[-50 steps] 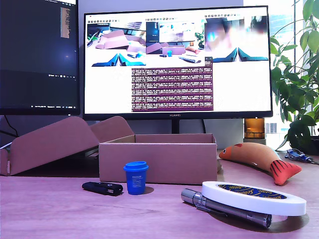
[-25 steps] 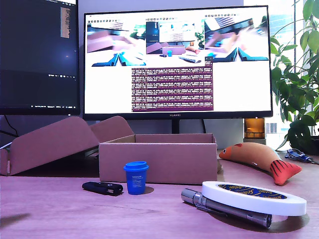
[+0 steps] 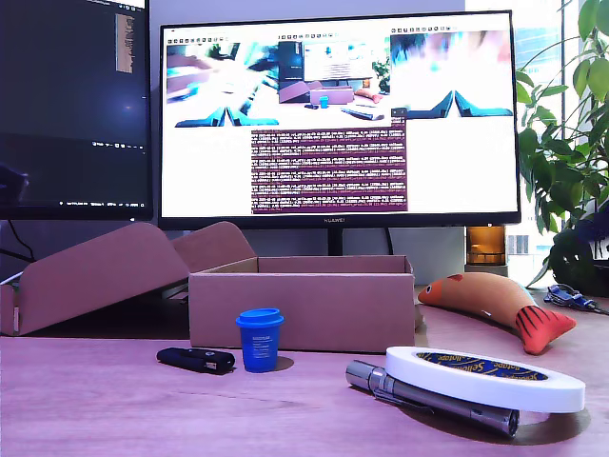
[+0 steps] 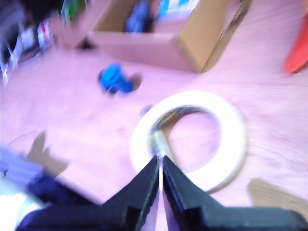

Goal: Pick up the tape roll and place it inside the cardboard box

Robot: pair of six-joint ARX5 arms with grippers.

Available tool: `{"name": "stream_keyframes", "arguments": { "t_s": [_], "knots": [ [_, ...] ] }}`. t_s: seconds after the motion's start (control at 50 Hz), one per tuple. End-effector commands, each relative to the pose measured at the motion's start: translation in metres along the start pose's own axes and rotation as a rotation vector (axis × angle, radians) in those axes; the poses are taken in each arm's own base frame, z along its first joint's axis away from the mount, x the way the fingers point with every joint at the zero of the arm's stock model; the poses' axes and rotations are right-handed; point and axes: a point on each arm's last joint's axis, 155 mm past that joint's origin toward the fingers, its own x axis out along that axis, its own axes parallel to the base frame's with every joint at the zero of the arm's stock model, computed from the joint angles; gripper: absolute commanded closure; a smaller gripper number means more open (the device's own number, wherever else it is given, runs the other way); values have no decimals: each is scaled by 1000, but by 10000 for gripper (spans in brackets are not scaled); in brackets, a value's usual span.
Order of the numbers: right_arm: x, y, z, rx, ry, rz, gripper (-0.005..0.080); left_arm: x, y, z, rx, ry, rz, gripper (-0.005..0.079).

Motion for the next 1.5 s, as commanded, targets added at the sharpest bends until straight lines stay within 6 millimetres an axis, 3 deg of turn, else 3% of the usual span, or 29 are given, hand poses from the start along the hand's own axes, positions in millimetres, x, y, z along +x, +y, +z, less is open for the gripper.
{"name": "stream_keyframes", "arguments": {
  "t_s": [0.0, 0.12, 0.26, 0.42, 0.56, 1.04, 1.48],
  "knots": [
    [1, 8, 4, -31, 55, -4, 763, 2, 1, -7, 8, 7, -1, 761],
    [9, 19, -6, -67, 236, -28, 723, 2, -1, -7, 28, 8, -9, 761],
    [23, 28, -9, -125, 391, -48, 555, 2, 5, -6, 26, 3, 20, 761],
    [40, 30, -5, -225, 512, -81, 404, 1, 26, -4, 18, -12, 135, 761],
    [52, 29, -4, -269, 612, -107, 343, 0, 28, -3, 13, -15, 148, 761],
    [73, -1, -39, -381, 866, -211, 312, 0, 30, -3, 15, -16, 155, 761],
    [90, 7, -51, -513, 880, -166, 313, 0, 31, -3, 14, -17, 160, 761]
  ]
}}
